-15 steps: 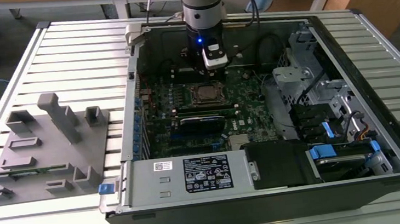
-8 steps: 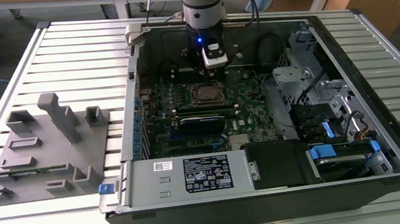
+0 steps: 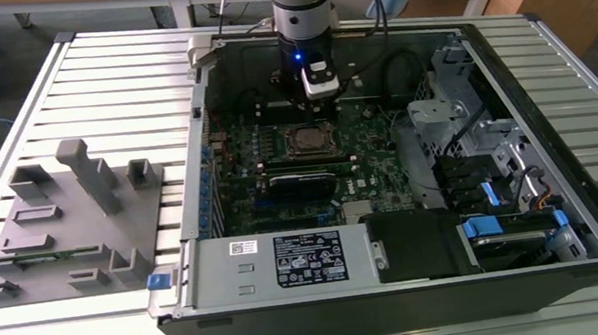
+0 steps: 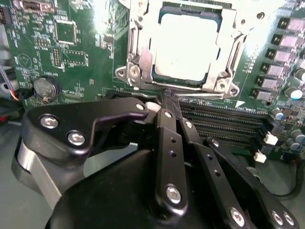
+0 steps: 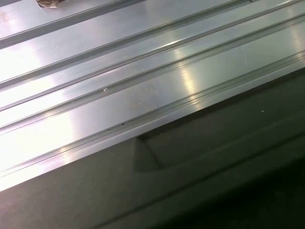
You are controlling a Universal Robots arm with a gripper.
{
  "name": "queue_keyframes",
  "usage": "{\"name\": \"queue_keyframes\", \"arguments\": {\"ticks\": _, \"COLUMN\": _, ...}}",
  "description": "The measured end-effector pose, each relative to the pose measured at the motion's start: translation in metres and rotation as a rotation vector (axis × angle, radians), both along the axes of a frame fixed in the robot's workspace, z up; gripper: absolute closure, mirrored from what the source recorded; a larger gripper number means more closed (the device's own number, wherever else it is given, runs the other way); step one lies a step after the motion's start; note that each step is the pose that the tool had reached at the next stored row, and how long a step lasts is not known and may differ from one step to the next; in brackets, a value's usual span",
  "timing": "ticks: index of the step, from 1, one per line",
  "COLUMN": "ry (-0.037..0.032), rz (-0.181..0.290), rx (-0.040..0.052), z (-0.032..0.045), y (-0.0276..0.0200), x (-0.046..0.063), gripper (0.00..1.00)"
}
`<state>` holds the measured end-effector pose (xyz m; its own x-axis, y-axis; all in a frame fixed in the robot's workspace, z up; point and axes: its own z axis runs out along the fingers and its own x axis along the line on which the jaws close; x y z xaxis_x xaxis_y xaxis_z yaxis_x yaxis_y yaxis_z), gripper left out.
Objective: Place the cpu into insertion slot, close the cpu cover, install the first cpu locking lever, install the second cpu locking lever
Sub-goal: 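Install the first cpu locking lever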
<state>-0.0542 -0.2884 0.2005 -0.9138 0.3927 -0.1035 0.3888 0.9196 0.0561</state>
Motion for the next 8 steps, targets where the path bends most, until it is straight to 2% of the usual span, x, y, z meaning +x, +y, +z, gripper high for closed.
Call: {"name": "queue_keyframes", "arguments": {"ticks": 8, "ry": -0.0007, "rz": 0.0, "rx": 0.0009, "z": -0.0003, "y": 0.0001, "x": -0.0002, "gripper": 0.9}}
